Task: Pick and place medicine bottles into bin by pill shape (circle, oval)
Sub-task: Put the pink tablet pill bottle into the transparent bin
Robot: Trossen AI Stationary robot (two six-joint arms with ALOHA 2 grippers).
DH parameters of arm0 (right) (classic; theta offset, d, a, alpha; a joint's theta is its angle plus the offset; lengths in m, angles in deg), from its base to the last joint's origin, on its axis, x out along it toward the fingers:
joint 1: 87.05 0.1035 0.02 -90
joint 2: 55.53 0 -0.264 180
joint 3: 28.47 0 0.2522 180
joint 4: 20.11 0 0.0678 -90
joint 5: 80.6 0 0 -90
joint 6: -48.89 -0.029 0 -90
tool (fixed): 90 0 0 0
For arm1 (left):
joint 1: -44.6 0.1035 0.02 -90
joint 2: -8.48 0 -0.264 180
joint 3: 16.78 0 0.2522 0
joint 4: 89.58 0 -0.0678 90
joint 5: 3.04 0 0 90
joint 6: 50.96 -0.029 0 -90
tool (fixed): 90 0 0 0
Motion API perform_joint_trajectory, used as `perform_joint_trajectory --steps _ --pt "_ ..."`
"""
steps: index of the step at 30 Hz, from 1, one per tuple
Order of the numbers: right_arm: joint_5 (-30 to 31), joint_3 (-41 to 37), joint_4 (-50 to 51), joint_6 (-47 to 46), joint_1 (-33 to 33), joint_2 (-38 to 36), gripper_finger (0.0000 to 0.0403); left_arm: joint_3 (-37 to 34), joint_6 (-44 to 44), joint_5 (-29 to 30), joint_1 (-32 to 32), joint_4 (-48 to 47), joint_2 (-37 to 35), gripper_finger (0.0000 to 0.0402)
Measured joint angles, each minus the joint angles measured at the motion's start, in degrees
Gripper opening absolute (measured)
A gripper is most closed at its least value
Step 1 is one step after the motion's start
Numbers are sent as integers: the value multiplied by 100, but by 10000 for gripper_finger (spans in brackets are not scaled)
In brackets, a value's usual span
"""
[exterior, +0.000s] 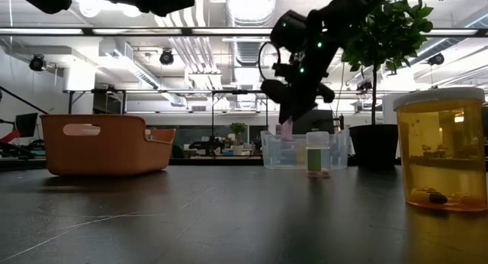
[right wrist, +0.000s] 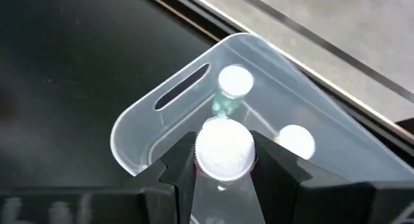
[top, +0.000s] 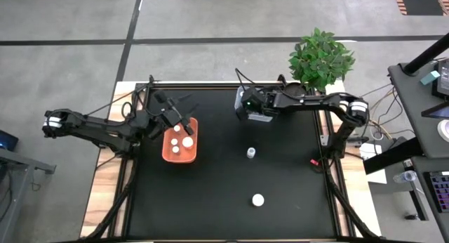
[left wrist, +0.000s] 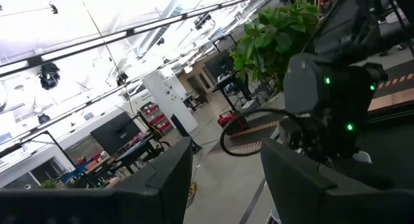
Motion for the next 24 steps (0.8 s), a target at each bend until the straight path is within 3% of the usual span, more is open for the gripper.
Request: perform_joint_trajectory --steps 19,24 --pt "0 -4 -355 -140 -144 595 120 0 -4 -3 0 -22 28 168" --pt "-4 -4 -352 -149 -144 588 141 0 -7 -3 0 -15 28 168"
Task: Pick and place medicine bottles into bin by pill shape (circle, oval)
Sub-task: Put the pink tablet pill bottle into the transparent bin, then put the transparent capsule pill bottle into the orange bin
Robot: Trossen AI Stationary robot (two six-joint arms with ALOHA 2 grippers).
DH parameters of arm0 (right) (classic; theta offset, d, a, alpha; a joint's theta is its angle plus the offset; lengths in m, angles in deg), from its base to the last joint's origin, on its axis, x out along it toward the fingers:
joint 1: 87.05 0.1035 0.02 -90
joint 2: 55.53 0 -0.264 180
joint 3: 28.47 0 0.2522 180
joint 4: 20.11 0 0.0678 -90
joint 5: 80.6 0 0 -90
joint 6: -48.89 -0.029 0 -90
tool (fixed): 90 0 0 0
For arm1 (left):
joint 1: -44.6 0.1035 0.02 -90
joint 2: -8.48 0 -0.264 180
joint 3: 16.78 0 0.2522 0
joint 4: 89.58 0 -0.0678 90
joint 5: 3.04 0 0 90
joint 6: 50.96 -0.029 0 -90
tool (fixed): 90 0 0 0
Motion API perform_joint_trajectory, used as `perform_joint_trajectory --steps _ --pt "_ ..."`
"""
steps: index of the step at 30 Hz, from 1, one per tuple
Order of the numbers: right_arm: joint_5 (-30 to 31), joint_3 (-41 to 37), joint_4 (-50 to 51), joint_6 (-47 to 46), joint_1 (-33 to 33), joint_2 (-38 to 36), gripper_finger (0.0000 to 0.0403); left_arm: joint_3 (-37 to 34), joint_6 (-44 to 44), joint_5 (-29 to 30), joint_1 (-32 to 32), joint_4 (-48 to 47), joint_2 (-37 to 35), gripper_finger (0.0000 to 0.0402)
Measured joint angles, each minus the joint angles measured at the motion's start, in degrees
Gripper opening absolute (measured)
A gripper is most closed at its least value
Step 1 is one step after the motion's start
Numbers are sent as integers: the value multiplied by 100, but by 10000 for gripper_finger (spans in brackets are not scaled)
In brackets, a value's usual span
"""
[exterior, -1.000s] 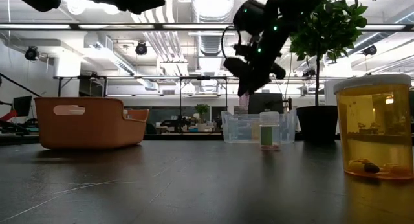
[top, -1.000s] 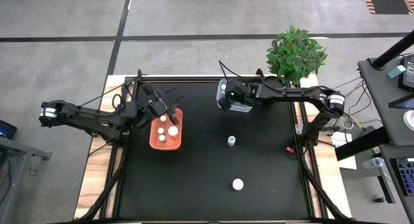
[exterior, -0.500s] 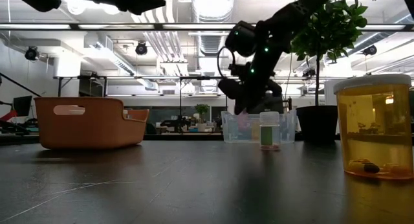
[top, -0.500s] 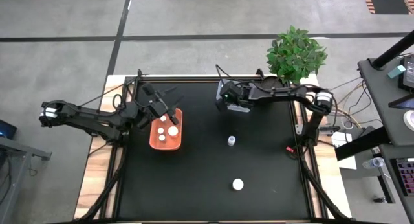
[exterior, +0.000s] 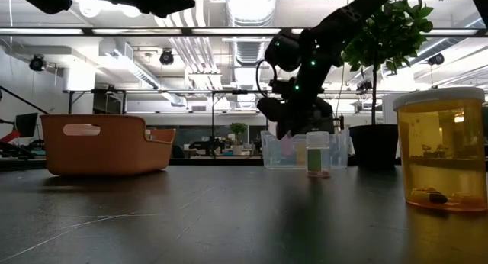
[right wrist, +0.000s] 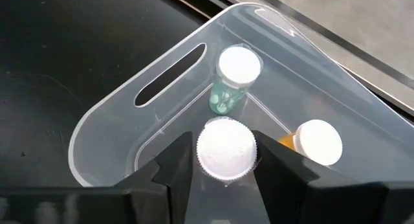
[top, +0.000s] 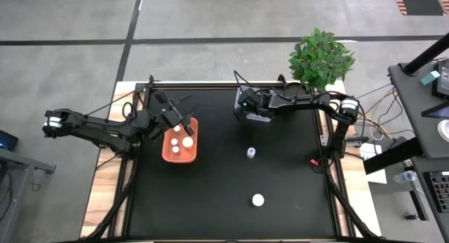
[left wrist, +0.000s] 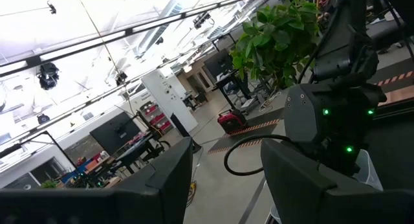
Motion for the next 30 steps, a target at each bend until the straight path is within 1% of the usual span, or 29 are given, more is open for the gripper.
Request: perform_joint_trajectory --steps 6,10,18,22,25,30 --pt "0 0 0 -8 0 -2 176 0 0 0 0 0 0 168" --pt "-2 0 2 -61 0 -2 187 0 -2 -1 0 1 0 168" --pt "-36 -7 64 -8 3 -48 189 0 -2 0 0 0 0 168" --pt "-313 -7 181 96 64 -294 189 2 -2 -2 2 0 0 168" --pt "-475 -7 355 368 225 -545 189 6 -2 -8 2 0 0 168" --pt "-495 -11 704 836 717 -1053 182 7 4 -15 2 1 10 168"
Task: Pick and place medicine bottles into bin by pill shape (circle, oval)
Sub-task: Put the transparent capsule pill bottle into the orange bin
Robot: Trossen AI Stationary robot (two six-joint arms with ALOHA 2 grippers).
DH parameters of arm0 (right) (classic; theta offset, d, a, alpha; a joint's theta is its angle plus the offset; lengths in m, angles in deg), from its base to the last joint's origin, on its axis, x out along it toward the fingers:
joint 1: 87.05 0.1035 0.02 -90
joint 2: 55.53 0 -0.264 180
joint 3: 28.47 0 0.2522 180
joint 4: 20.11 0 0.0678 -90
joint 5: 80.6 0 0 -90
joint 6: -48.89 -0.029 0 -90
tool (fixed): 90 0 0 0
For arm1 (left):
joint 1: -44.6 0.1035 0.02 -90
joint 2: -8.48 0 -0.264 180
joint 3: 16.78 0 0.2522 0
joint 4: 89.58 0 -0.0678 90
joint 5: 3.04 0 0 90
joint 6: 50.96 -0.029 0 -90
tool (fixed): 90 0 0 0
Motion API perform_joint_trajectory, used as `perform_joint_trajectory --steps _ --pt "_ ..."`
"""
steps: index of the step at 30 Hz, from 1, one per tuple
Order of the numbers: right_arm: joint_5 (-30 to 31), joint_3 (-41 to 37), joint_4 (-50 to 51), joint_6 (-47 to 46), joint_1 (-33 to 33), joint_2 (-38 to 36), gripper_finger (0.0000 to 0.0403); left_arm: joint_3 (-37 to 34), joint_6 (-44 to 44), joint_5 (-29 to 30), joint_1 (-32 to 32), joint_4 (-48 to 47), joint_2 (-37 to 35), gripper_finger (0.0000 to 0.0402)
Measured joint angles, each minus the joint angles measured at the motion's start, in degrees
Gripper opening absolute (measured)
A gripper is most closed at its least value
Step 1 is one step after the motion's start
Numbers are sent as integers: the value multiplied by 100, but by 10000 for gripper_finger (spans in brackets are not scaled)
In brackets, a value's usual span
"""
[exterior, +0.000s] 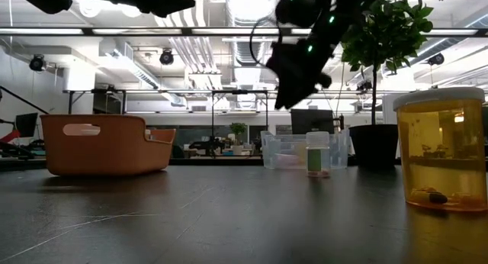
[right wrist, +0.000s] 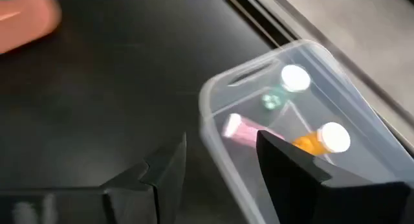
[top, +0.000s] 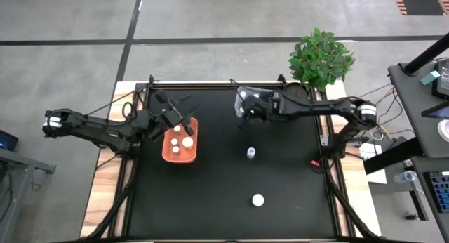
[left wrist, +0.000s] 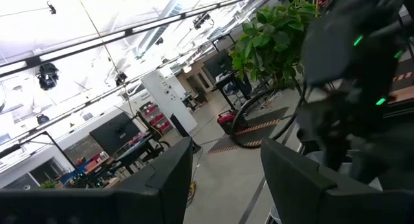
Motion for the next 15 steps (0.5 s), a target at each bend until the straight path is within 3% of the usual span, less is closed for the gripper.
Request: perform_joint_trajectory --steps 10,15 --pt "-9 -931 -129 634 1267 -1315 162 40 132 -37 -6 23 313 168" --pt "-10 -1830 -980 1080 1756 -2093 153 172 517 -322 -7 53 471 168"
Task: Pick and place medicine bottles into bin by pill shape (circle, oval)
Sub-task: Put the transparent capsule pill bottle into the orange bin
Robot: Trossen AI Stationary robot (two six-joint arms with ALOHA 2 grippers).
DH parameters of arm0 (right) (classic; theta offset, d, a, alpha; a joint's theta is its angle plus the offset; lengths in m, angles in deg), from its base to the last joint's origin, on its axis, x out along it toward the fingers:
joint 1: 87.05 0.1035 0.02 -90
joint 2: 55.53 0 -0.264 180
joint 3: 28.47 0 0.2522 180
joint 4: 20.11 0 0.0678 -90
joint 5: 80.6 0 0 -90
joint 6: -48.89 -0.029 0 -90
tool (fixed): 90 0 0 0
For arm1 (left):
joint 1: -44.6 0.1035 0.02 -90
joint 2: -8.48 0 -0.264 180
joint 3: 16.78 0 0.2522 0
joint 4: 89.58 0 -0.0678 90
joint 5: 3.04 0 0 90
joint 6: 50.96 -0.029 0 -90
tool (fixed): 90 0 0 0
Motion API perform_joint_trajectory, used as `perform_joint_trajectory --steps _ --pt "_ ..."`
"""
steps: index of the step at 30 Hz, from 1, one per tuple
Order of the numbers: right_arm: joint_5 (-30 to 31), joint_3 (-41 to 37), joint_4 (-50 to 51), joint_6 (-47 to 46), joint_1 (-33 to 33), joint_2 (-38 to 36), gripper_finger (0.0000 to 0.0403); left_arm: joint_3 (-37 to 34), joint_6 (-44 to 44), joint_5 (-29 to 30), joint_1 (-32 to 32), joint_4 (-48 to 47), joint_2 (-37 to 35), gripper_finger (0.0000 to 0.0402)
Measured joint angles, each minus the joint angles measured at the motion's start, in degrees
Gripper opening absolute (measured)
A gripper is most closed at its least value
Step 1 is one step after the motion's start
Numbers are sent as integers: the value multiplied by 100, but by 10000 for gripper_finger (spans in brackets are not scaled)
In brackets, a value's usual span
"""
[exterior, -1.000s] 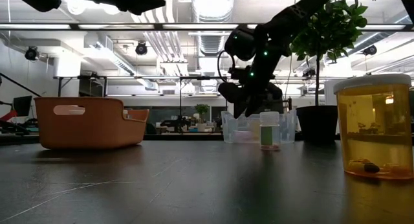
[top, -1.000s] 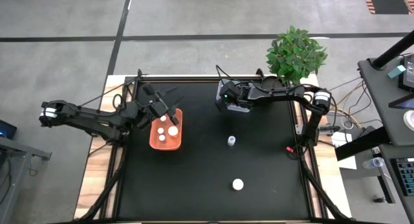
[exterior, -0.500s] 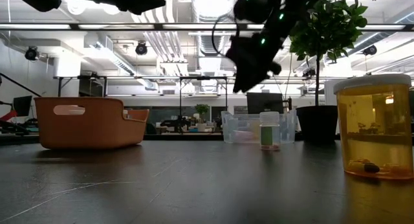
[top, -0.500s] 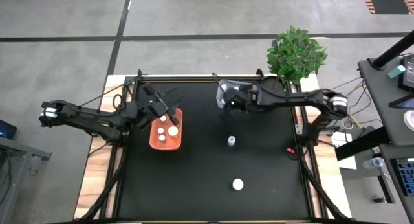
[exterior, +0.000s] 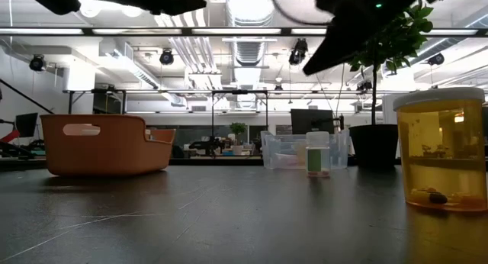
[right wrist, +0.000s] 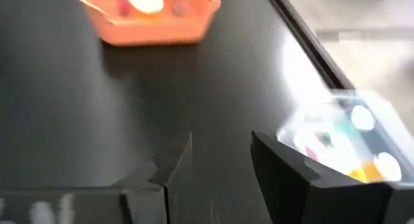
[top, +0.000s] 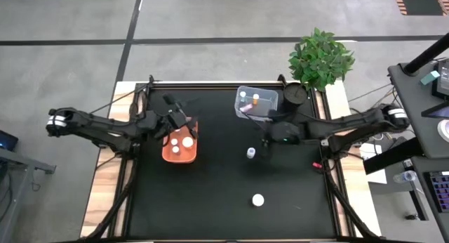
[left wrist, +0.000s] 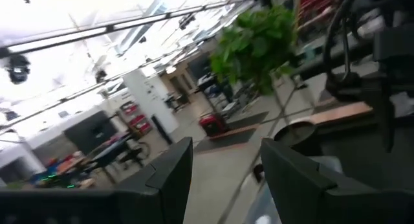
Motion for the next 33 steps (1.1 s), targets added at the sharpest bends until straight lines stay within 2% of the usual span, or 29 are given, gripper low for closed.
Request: perform_joint_trajectory --steps 6,12,16,19,24,29,33 --pt "-86 -814 -1332 897 312 -861 142 176 958 -616 0 -11 252 168" --pt "-722 -1244 -1901 1431 322 -1626 134 298 2454 -1503 -4 -93 613 168" --pt "-751 -1435 -1927 1615 322 -2013 132 606 3293 -1910 -7 -484 1020 168" --pt "-760 -1556 -1905 1759 320 -2264 132 1037 3820 -1986 -7 -1355 1379 168" --pt "-766 -1644 -1866 1951 320 -2720 128 2158 4430 -2266 -4 -3418 1978 168" --pt "-1048 -1669 -1757 1999 320 -3124 123 3434 4655 -2872 -8 -5088 2750 168" --pt "-1056 -1669 -1485 1948 320 -3330 123 4363 4757 -3059 -19 -6168 3420 168"
